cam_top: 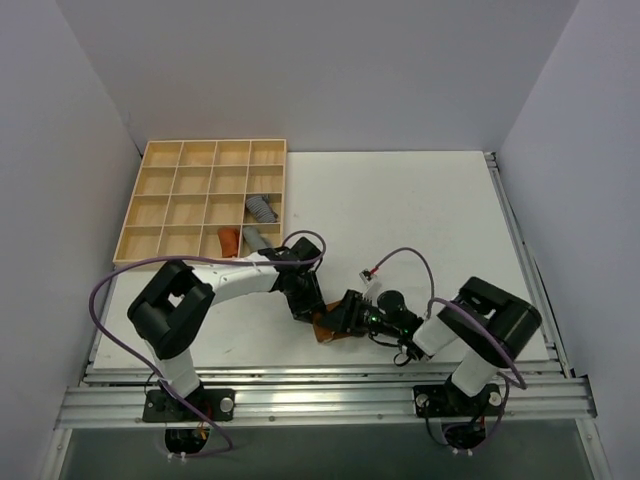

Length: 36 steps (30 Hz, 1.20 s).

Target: Roll the underwear

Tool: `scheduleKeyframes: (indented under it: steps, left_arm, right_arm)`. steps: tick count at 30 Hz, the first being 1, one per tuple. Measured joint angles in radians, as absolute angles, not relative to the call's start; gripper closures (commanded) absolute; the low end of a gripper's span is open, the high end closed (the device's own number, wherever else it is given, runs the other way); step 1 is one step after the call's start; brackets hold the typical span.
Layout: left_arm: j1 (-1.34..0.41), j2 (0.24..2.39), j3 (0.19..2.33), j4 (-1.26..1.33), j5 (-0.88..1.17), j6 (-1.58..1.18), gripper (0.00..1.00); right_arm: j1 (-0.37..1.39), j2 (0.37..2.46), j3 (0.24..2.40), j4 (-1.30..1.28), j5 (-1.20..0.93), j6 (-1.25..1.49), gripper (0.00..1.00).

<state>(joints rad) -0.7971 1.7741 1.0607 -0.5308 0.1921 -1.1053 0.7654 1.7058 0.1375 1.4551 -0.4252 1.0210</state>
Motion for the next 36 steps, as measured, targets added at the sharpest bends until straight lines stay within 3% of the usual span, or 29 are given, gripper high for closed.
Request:
scheduleKeyframes:
  steps: [6,14,21,36]
  left_arm:
    - [-0.798,1.8,1.099,-0.58,0.188,-1.102,0.8]
    - [-0.803,1.835,1.155,-0.652,0.187,-1.086,0.8]
    - [-0.804,1.878,1.22,-0.724,0.188,-1.064,0.8]
    - [-0.801,1.886,1.229,-0.757,0.207,-1.061,0.8]
  right_arm:
    - [0.803,1.425,0.285,0.809,-0.257,0.931,0.44]
    - [1.039,1.314,0.493,0.23,0.058,0.879,0.44]
    - [1.193,1.345,0.624,0.014,0.247,0.839,0.44]
    - [1.229,1.565,0.821,-0.043,0.376,0.702,0.45]
